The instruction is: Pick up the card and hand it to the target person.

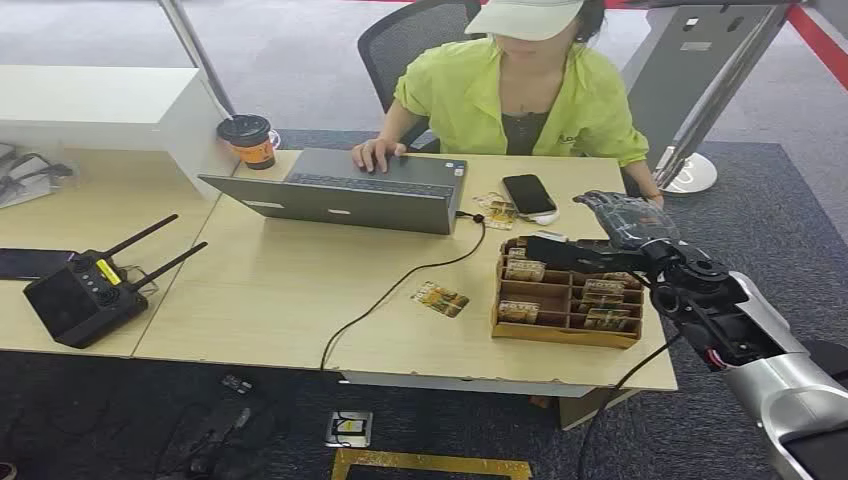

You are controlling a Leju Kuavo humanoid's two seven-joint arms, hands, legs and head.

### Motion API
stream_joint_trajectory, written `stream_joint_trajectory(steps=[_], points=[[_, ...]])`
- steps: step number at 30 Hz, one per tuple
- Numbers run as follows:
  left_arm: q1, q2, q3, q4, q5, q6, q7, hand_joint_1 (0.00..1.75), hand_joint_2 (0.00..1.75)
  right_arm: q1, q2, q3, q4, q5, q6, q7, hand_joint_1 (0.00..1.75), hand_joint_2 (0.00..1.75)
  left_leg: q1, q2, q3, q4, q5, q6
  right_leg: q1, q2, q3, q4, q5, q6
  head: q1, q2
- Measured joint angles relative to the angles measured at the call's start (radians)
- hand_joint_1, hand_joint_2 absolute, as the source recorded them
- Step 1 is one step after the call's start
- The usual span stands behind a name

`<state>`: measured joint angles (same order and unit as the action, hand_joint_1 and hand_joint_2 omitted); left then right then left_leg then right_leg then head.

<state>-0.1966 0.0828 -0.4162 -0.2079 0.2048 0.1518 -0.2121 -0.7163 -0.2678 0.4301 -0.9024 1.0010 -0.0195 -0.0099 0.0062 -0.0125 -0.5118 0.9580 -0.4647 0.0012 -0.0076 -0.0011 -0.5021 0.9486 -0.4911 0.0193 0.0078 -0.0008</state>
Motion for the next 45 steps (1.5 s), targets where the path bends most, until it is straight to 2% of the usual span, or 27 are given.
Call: stream_joint_trajectory(steps=[13,21,25,28,32,37,40,45], points=[[0.002,0.000,0.000,0.000,0.006,0.001,0.000,0.00,1.75,0.000,0.000,0.000,0.024,0.015,0.002,0.007,0.56,1.75,0.000,0.000,0.000,0.000,0.000,0.000,0.000,0.000,0.000,0.000,0.000,0.000,0.000,0.000],[0.006,0.002,0.000,0.000,0.009,0.002,0.000,0.00,1.75,-0.003,0.000,0.000,0.026,0.018,0.004,0.005,0.54,1.75,0.000,0.000,0.000,0.000,0.000,0.000,0.000,0.000,0.000,0.000,0.000,0.000,0.000,0.000],[0.010,0.003,0.000,0.000,0.009,0.002,0.000,0.00,1.75,-0.004,0.000,0.000,0.026,0.018,0.006,0.005,0.59,1.75,0.000,0.000,0.000,0.000,0.000,0.000,0.000,0.000,0.000,0.000,0.000,0.000,0.000,0.000],[0.012,0.003,0.000,0.000,0.009,0.002,0.000,0.00,1.75,-0.004,0.000,0.000,0.025,0.018,0.006,0.005,0.72,1.75,0.000,0.000,0.000,0.000,0.000,0.000,0.000,0.000,0.000,0.000,0.000,0.000,0.000,0.000],[0.014,0.003,0.000,0.000,0.008,0.002,0.000,0.00,1.75,-0.004,0.000,-0.001,0.024,0.018,0.008,0.004,1.07,1.75,0.000,0.000,0.000,0.000,0.000,0.000,0.000,0.000,0.000,0.000,0.000,0.000,0.000,0.000],[0.015,0.003,0.000,0.000,0.008,0.002,0.000,0.00,1.75,-0.003,0.000,-0.001,0.017,0.018,0.010,0.006,1.34,1.75,0.000,0.000,0.000,0.000,0.000,0.000,0.000,0.000,0.000,0.000,0.000,0.000,0.000,0.000],[0.016,0.003,0.000,0.000,0.008,0.002,0.000,0.00,1.75,-0.002,0.000,-0.001,0.015,0.018,0.012,0.008,1.41,1.75,0.000,0.000,0.000,0.000,0.000,0.000,0.000,0.000,0.000,0.000,0.000,0.000,0.000,0.000],[0.016,0.003,0.000,0.000,0.006,0.002,0.000,0.00,1.75,0.001,0.000,-0.002,0.007,0.018,0.020,0.011,1.32,1.75,0.000,0.000,0.000,0.000,0.000,0.000,0.000,0.000,0.000,0.000,0.000,0.000,0.000,0.000]])
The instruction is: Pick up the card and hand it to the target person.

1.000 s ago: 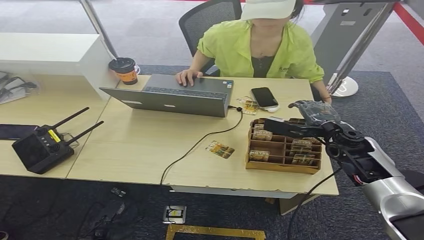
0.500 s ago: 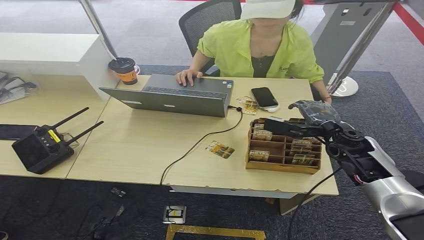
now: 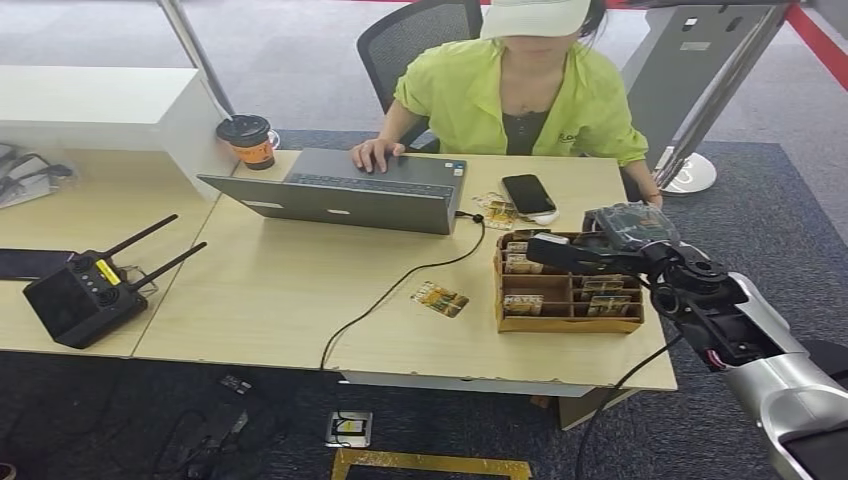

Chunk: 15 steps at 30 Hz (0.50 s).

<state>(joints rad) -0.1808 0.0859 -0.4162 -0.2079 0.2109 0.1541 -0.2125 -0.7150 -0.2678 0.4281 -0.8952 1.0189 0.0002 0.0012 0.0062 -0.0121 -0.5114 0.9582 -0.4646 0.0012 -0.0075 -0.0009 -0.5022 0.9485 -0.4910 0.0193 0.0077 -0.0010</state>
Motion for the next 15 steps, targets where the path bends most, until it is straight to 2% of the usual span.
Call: stream_joint_trajectory(steps=[4,13,15], points=[[0.000,0.000,0.000,0.000,0.000,0.000,0.000,0.00,1.75,0.002,0.000,-0.001,-0.010,0.000,0.004,0.002,1.32,1.75,0.000,0.000,0.000,0.000,0.000,0.000,0.000,0.000,0.000,0.000,0.000,0.000,0.000,0.000],[0.000,0.001,0.000,0.000,-0.002,0.000,0.000,0.00,1.75,0.004,-0.002,-0.008,-0.027,0.000,0.014,0.005,1.73,1.75,0.000,0.000,0.000,0.000,0.000,0.000,0.000,0.000,0.000,0.000,0.000,0.000,0.000,0.000],[0.000,0.001,0.000,0.000,-0.003,0.000,0.000,0.00,1.75,0.007,-0.005,-0.010,-0.038,-0.002,0.030,0.006,1.75,1.75,0.000,0.000,0.000,0.000,0.000,0.000,0.000,0.000,0.000,0.000,0.000,0.000,0.000,0.000]])
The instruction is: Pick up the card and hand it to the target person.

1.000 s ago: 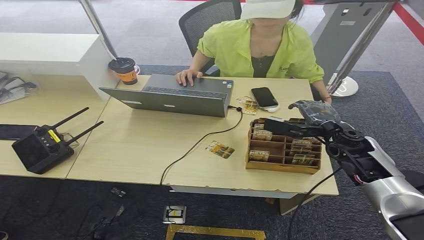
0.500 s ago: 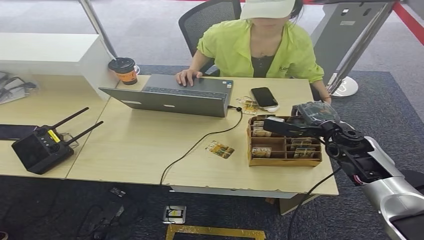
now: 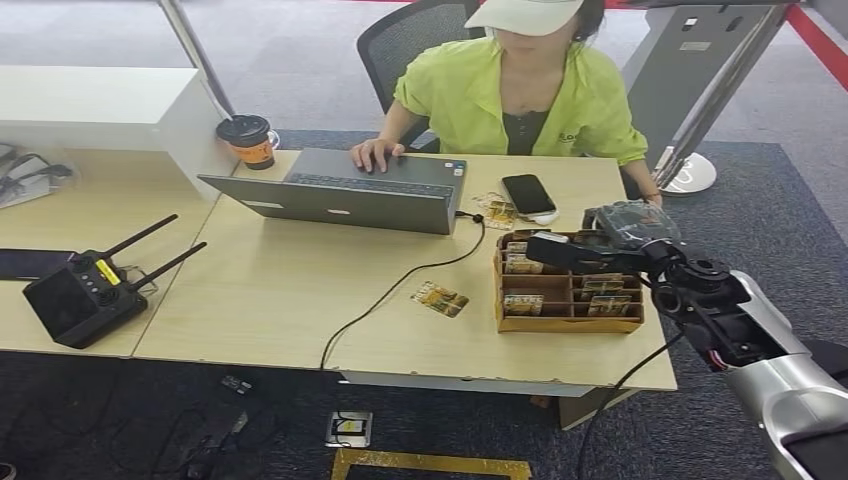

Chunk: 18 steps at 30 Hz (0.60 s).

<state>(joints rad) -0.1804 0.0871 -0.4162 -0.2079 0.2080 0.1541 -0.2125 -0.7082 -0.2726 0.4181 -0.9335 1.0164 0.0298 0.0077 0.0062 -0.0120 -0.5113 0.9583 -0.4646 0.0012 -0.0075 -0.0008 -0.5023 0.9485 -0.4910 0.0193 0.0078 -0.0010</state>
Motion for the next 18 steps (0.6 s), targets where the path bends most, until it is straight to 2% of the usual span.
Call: stream_joint_trajectory(steps=[10,18], points=[[0.005,0.010,0.000,0.000,0.003,-0.003,-0.001,0.00,1.75,0.012,-0.049,-0.021,-0.191,-0.061,0.187,0.019,1.75,1.75,0.000,0.000,0.000,0.000,0.000,0.000,0.000,0.000,0.000,0.000,0.000,0.000,0.000,0.000],[0.029,0.011,0.000,0.000,0.007,-0.003,-0.008,0.00,1.75,-0.005,-0.091,-0.051,-0.400,-0.109,0.243,0.047,1.75,1.75,0.000,0.001,0.000,0.000,0.000,0.000,0.000,0.000,0.000,0.000,0.000,0.000,0.000,0.000]])
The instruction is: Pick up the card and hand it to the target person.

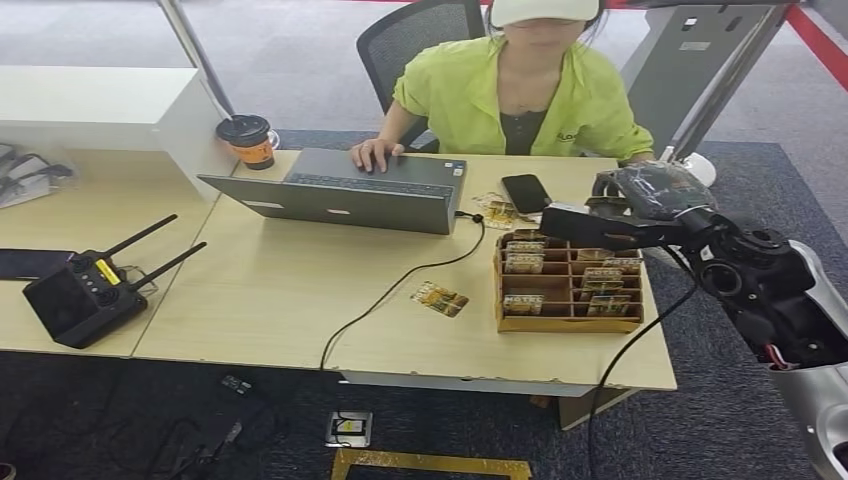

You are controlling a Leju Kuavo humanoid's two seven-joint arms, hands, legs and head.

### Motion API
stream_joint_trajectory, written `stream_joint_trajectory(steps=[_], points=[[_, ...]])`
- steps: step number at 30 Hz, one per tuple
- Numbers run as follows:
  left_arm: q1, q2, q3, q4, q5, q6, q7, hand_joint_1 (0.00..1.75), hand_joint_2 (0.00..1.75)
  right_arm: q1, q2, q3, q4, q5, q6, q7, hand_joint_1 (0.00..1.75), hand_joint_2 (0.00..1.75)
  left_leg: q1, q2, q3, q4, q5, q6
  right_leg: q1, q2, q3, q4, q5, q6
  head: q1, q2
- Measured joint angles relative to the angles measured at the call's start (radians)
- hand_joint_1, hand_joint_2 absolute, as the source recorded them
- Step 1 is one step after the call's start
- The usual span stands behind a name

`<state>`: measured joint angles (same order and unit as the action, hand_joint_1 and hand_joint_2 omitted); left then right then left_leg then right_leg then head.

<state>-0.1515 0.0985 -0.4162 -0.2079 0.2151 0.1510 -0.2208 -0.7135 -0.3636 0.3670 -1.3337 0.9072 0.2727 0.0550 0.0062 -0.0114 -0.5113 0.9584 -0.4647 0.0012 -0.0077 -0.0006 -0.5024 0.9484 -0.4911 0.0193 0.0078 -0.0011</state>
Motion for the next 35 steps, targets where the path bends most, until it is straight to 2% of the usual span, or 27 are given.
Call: stream_joint_trajectory(steps=[3,8,15,19,23,26,27,30,31,35], points=[[0.002,-0.002,-0.001,0.000,-0.005,-0.002,0.000,0.00,1.75,-0.013,-0.003,-0.005,-0.035,0.006,-0.027,-0.001,1.75,1.75,0.000,0.000,0.000,0.000,0.000,0.000,0.000,0.000,0.000,0.000,0.000,0.000,0.000,0.000],[-0.001,-0.009,-0.014,0.000,-0.020,-0.008,0.007,0.00,1.75,-0.042,0.014,0.009,0.005,0.088,-0.173,-0.020,1.75,1.75,0.000,-0.001,-0.001,-0.001,0.000,0.000,0.000,0.000,0.001,0.000,0.000,0.000,0.000,0.000],[-0.017,-0.023,-0.029,0.000,-0.036,-0.010,0.025,0.00,1.75,-0.102,0.105,0.053,0.242,0.237,-0.411,0.009,1.75,1.75,0.000,-0.001,-0.001,-0.001,0.000,0.000,0.000,-0.001,0.001,0.001,0.000,0.000,0.000,0.000],[-0.019,-0.025,-0.033,0.000,-0.038,-0.011,0.027,0.00,1.75,-0.113,0.120,0.059,0.281,0.256,-0.435,0.019,1.75,1.75,0.000,-0.002,-0.001,-0.001,0.000,0.000,0.000,-0.001,0.000,0.001,0.000,0.000,-0.001,0.000],[-0.029,-0.033,-0.049,0.000,-0.046,-0.012,0.041,0.00,1.75,-0.196,0.211,0.104,0.541,0.374,-0.513,0.100,1.75,1.75,0.000,-0.002,-0.001,-0.001,0.000,0.000,0.000,-0.001,0.000,0.001,0.000,0.000,0.000,0.000],[-0.030,-0.034,-0.050,0.000,-0.045,-0.012,0.045,0.00,1.75,-0.221,0.232,0.117,0.616,0.404,-0.524,0.115,1.75,1.75,0.000,-0.002,-0.001,0.000,0.000,0.000,0.000,-0.001,0.000,0.001,0.000,0.000,0.000,0.000],[-0.030,-0.034,-0.050,0.000,-0.043,-0.011,0.046,0.00,1.75,-0.228,0.237,0.120,0.636,0.410,-0.527,0.119,1.37,1.75,0.000,-0.002,-0.001,0.000,0.000,0.000,0.000,-0.001,0.000,0.001,0.000,0.000,0.000,0.000],[-0.029,-0.034,-0.050,0.000,-0.036,-0.007,0.047,0.00,1.75,-0.247,0.252,0.129,0.690,0.419,-0.539,0.122,0.07,1.75,0.000,-0.002,-0.001,0.000,0.000,0.000,0.000,-0.001,0.000,0.001,0.000,0.000,0.000,0.000],[-0.028,-0.035,-0.050,0.000,-0.034,-0.005,0.048,0.00,1.75,-0.251,0.256,0.132,0.705,0.416,-0.542,0.119,0.00,1.75,0.000,-0.002,-0.001,0.000,0.000,0.000,0.000,-0.001,0.000,0.001,0.000,0.000,0.000,0.000],[-0.022,-0.035,-0.050,0.000,-0.022,0.003,0.048,0.00,1.75,-0.258,0.266,0.136,0.741,0.386,-0.553,0.095,0.00,1.75,0.000,-0.001,-0.001,0.000,0.000,0.000,0.000,-0.001,0.000,0.001,0.000,0.000,0.000,0.000]])
